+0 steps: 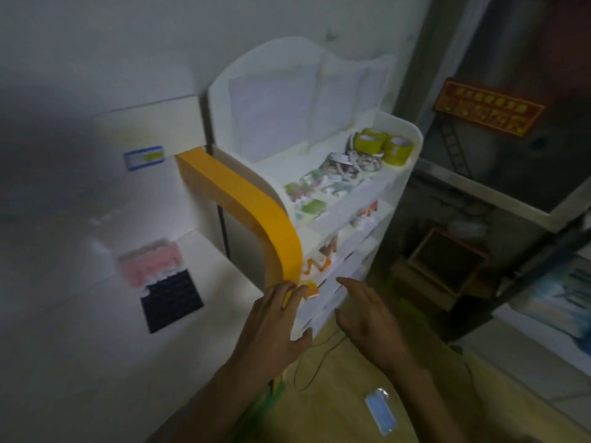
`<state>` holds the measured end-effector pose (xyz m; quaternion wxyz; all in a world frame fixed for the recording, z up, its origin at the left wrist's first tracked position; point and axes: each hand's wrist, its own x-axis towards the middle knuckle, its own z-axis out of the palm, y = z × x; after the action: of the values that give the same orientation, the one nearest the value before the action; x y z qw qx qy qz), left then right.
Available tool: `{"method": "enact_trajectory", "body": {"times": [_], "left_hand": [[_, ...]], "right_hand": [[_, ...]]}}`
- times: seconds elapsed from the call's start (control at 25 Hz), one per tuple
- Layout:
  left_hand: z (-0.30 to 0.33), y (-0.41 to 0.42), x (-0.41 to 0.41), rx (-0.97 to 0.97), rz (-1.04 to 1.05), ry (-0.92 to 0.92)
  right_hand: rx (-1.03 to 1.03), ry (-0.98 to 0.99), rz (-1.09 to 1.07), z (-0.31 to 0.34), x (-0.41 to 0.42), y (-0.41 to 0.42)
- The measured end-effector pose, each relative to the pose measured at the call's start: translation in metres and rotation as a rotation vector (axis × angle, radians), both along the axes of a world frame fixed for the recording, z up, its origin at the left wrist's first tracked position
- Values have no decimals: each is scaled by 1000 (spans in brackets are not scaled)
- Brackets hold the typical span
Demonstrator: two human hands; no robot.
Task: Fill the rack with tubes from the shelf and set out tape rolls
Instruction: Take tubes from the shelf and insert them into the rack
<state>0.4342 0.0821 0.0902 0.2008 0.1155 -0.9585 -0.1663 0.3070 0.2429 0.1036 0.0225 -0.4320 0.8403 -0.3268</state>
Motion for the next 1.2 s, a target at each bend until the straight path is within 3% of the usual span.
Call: {"method": "enact_trajectory", "body": {"times": [0.28, 0.52, 0.92, 1.2], "left_hand": [[-3, 62, -109, 59, 108, 24], [1, 49, -174, 101, 261, -50], [-15, -41, -278, 198, 384, 21], [-24, -104, -290, 169, 616, 1]], "right_hand": [[39, -38, 14, -13, -111, 44], [35, -95, 93, -19, -189, 34], [31, -68, 268, -35, -316, -85], [72, -14, 484, -42, -358, -181]]}}
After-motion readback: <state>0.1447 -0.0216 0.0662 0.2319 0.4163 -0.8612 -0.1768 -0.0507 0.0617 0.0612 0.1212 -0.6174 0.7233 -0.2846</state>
